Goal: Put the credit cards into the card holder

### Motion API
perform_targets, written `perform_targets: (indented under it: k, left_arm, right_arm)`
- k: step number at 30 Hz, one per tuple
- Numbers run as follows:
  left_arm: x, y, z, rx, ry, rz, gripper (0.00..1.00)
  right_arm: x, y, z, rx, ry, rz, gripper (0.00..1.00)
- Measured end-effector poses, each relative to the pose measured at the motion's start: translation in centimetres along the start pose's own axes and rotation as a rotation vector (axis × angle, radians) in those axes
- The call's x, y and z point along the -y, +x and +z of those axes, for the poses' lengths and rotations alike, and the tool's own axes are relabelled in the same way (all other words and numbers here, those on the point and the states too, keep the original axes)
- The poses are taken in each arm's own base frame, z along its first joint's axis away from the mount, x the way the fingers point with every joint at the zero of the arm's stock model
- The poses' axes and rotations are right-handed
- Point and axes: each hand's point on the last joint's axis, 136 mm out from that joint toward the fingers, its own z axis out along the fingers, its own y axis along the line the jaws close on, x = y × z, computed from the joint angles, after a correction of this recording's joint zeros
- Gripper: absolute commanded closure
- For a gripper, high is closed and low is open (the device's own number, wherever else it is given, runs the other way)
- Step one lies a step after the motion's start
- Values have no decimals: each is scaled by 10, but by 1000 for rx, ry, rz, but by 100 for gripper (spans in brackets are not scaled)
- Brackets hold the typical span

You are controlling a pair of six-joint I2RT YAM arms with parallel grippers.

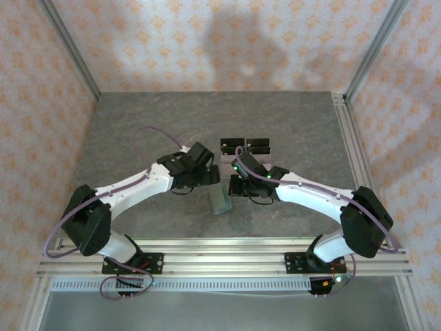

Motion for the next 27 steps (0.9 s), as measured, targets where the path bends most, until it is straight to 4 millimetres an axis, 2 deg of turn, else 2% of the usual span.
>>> perform_targets:
  k: [14,27]
  left_arm:
    - [21,10,18,-26,46,8,0]
    - [26,16,25,-44,53,-1,0]
  right_arm:
    - [-3,-3,-12,29,-25,6,100]
    - [-4,-5,-17,43,-34,5,100]
